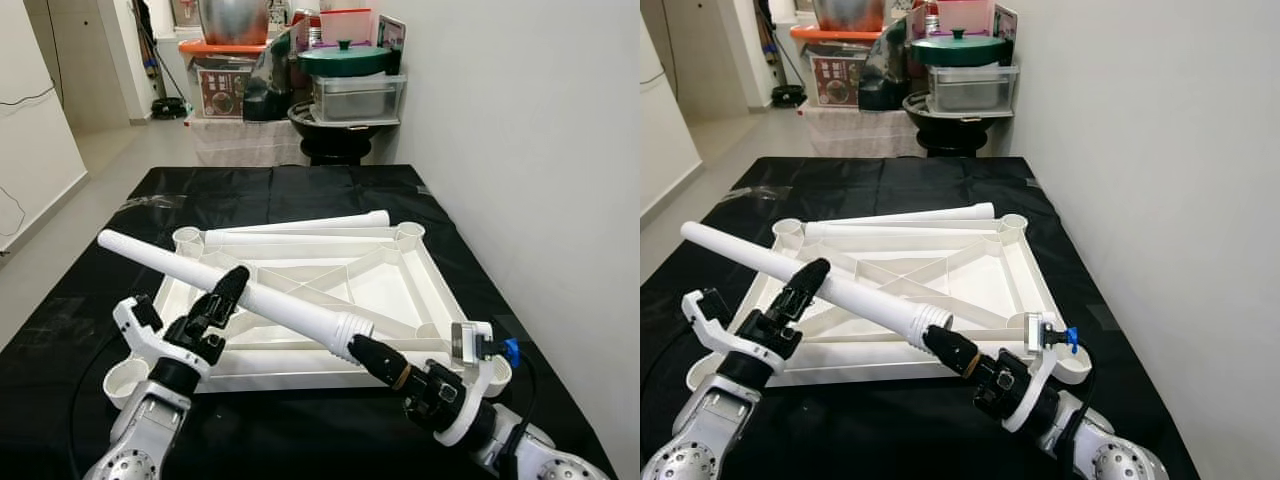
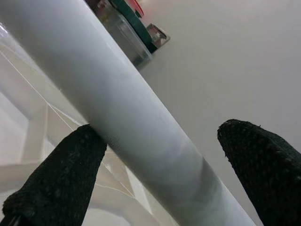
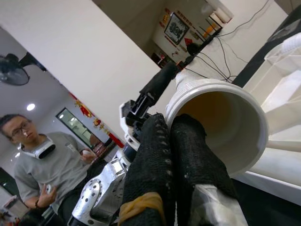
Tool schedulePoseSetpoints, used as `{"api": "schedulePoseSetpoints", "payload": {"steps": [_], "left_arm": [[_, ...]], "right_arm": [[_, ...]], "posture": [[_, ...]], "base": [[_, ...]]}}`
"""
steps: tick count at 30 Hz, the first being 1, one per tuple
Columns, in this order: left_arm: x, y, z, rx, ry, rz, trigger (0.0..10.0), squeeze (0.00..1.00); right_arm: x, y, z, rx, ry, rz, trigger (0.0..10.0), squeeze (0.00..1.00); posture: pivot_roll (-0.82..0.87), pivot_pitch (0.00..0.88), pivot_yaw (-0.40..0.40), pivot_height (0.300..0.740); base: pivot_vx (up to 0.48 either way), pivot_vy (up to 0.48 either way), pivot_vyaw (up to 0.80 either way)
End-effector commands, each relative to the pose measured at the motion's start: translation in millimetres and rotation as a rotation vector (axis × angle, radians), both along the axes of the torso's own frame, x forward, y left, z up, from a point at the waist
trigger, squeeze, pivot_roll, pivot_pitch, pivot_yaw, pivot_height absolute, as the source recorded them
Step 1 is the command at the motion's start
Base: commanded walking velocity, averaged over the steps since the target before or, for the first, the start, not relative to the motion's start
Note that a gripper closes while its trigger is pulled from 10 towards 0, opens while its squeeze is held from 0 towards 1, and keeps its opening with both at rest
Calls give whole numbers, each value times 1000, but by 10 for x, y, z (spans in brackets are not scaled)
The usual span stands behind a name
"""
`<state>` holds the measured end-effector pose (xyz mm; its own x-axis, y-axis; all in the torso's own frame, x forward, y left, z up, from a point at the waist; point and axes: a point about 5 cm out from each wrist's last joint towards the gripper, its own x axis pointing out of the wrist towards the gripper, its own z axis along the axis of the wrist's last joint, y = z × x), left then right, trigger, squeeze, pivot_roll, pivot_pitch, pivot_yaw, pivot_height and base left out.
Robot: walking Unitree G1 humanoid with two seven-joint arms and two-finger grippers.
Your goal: Building children table
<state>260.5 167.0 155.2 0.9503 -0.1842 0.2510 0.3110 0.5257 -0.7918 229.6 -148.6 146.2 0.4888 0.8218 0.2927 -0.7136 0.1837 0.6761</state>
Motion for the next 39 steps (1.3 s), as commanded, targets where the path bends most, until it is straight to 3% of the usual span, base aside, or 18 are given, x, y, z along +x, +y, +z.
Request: {"api": "schedulePoseSetpoints", "payload": {"steps": [1, 2, 5, 10, 11, 12, 13, 14, 33, 34, 35, 39], "left_arm": [[10, -37, -10, -48, 8, -19, 10000, 0], [10, -46, -31, -112, 15, -40, 10000, 0], [20, -63, -64, -178, 24, -63, 10000, 0], [29, -96, -54, -164, 16, -82, 10000, 0], [31, -101, -41, -142, 10, -84, 9294, 0], [32, -104, -26, -118, 2, -87, 4118, 0], [32, -104, -26, -118, 2, -87, 4118, 0], [32, -95, -19, -113, -5, -83, 0, 0], [53, -34, 150, -262, -68, -87, 0, 0], [58, -27, 168, -261, -71, -86, 0, 0], [59, -23, 174, -250, -68, -88, 0, 0], [55, -25, 170, -236, -57, -97, 0, 0]], "right_arm": [[-30, -7, 58, 27, -24, 23, 0, 0], [-38, 1, 75, 27, -33, 35, 0, 0], [-50, 7, 110, 30, -45, 53, 0, 0], [-51, 6, 102, 23, -42, 62, 0, 0], [-49, 6, 88, 19, -38, 61, 0, 0], [-45, 8, 76, 16, -34, 60, 0, 0], [-45, 8, 76, 16, -34, 60, 0, 0], [-44, 11, 75, 17, -33, 59, 0, 0], [56, 45, 29, 11, 9, -5, 0, 0], [75, 66, 1, -19, 29, -13, 10000, 0], [63, 75, -2, -17, 35, 4, 10000, 1000], [13, 79, 21, 12, 30, 49, 10000, 1000]], "posture": [[7, 0, -24, 740], [1, 0, -24, 740], [-3, 0, -27, 740], [-2, 0, -29, 740], [1, 0, -32, 740], [4, 0, -32, 740], [4, 0, -32, 740], [3, 0, -31, 740], [10, 0, -29, 740], [11, 0, -28, 740], [12, 0, -27, 740], [8, 0, -25, 740]], "base": [[0, 0, 0], [0, 0, 0], [0, 0, 0], [0, 0, 0], [0, 0, 0], [0, 0, 0], [0, 0, 0], [0, 0, 0], [0, 0, 0], [0, 0, 0], [0, 0, 0], [0, 0, 0]]}}
